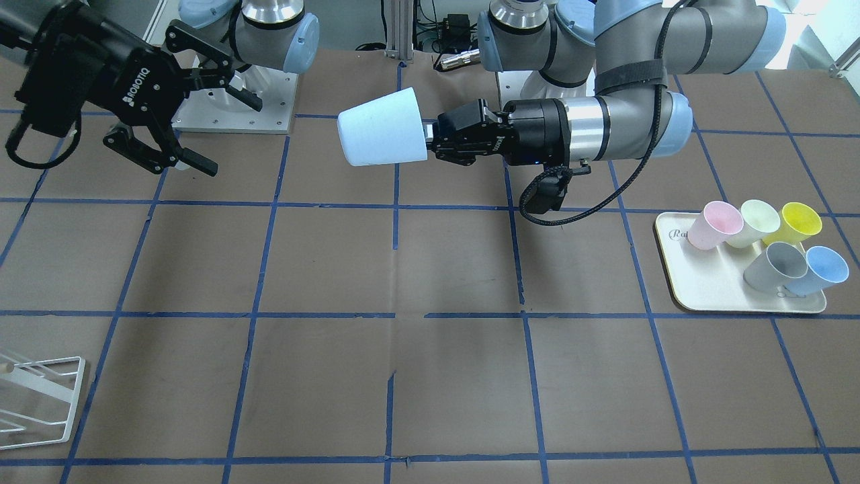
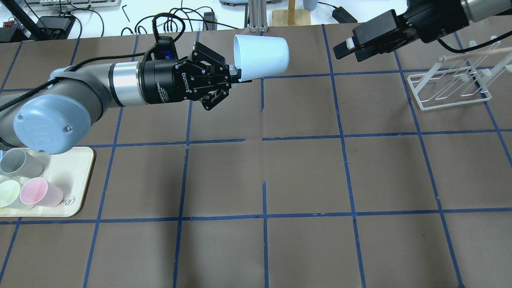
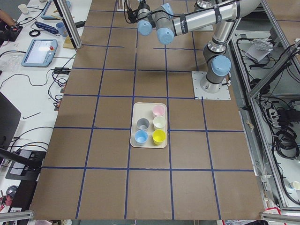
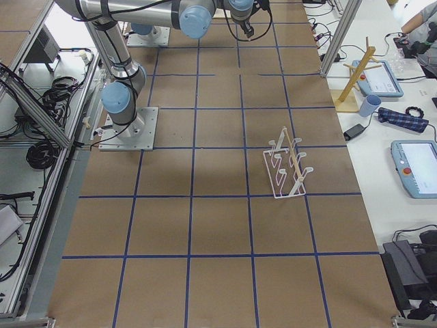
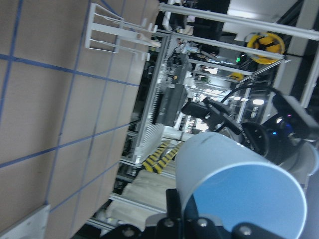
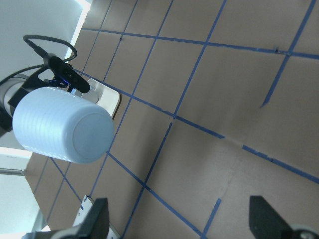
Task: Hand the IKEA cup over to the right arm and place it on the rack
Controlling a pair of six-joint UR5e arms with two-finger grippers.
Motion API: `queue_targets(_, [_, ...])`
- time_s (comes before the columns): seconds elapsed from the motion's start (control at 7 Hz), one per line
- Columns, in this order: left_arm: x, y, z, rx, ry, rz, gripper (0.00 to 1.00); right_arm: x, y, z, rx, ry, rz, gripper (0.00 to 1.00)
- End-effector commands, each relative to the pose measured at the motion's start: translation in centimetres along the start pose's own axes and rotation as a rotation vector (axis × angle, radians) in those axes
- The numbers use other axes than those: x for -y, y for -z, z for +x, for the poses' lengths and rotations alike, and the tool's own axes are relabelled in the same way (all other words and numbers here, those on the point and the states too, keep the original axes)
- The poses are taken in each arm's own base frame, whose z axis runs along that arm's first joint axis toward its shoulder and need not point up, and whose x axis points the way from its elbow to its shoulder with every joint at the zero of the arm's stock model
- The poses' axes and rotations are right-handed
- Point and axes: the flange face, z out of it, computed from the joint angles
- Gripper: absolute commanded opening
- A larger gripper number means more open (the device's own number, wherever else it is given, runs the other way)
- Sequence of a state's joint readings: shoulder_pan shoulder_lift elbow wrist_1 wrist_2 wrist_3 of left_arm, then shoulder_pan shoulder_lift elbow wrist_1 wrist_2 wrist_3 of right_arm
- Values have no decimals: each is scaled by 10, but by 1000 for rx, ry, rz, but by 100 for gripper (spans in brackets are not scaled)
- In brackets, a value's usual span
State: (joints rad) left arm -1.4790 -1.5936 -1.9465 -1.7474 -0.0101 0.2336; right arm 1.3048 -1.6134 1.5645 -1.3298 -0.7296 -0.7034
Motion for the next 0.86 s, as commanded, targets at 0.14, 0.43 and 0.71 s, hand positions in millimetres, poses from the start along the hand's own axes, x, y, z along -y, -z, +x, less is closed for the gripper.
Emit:
queue_targets(0.14, [1, -7, -10, -112, 43, 16, 0, 6, 1, -30, 90, -447, -1, 100])
queue_targets(0.43, [-5, -18, -10, -104, 38, -8, 0, 11, -27, -57, 59, -598, -57, 100])
queue_targets(0.71, [-8, -25, -12, -102, 42, -22, 0, 17, -29, -53, 28, -722, -45, 100])
